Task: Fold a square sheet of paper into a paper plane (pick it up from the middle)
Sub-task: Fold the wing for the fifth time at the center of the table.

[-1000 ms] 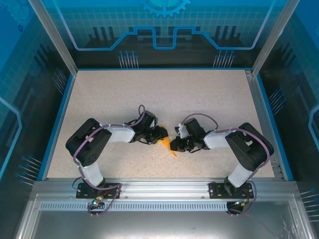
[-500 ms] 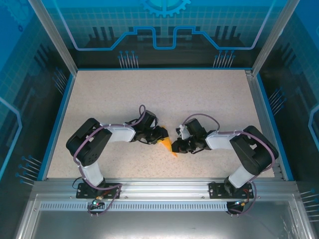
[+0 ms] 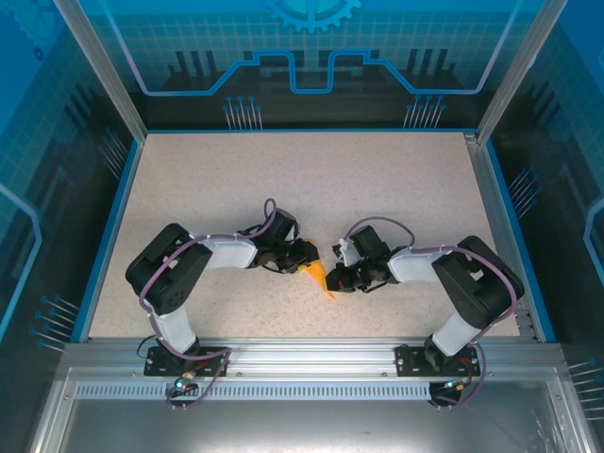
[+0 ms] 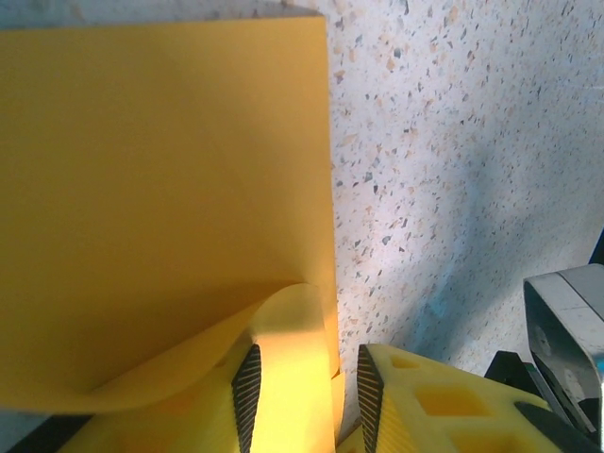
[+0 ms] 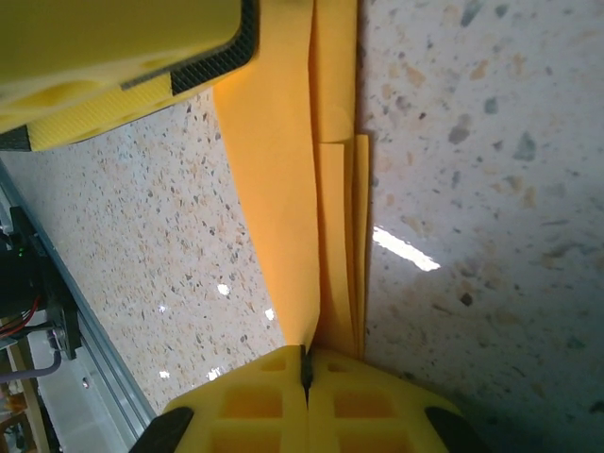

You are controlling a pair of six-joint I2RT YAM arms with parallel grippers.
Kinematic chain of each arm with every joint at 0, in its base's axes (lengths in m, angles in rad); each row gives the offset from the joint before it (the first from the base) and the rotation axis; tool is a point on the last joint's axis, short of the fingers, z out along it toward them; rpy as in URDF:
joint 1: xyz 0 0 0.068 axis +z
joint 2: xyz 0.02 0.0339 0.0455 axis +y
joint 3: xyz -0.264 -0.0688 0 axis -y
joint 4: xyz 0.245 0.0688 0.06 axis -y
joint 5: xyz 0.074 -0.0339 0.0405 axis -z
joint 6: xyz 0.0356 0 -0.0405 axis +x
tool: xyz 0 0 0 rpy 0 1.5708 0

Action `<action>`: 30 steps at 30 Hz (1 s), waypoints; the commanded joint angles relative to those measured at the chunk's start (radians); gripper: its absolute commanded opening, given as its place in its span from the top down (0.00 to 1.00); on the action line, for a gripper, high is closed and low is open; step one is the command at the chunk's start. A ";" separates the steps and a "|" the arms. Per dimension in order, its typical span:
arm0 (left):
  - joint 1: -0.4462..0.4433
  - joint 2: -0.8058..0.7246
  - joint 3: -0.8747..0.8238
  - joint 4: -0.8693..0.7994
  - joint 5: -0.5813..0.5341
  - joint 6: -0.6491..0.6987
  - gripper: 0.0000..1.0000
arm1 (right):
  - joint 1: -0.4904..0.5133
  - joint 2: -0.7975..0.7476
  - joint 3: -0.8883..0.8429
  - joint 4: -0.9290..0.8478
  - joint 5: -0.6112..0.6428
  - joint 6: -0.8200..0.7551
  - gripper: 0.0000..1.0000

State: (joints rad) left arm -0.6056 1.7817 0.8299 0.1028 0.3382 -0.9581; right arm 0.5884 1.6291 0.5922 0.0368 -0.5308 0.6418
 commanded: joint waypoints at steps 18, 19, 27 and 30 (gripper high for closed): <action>0.009 0.034 0.017 -0.074 -0.043 0.035 0.63 | 0.005 0.008 -0.025 -0.214 0.034 -0.030 0.98; 0.009 0.033 0.017 -0.075 -0.043 0.036 0.63 | 0.005 0.007 -0.021 -0.215 0.031 -0.031 0.99; 0.008 0.034 0.024 -0.086 -0.040 0.041 0.63 | 0.004 -0.100 0.001 -0.254 0.030 -0.063 0.84; 0.009 0.033 0.026 -0.087 -0.041 0.042 0.63 | 0.004 -0.099 0.011 -0.272 0.032 -0.083 0.83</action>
State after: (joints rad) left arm -0.6079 1.7859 0.8433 0.0776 0.3473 -0.9398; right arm 0.5884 1.5440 0.6060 -0.1650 -0.5068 0.5900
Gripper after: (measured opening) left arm 0.373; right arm 0.165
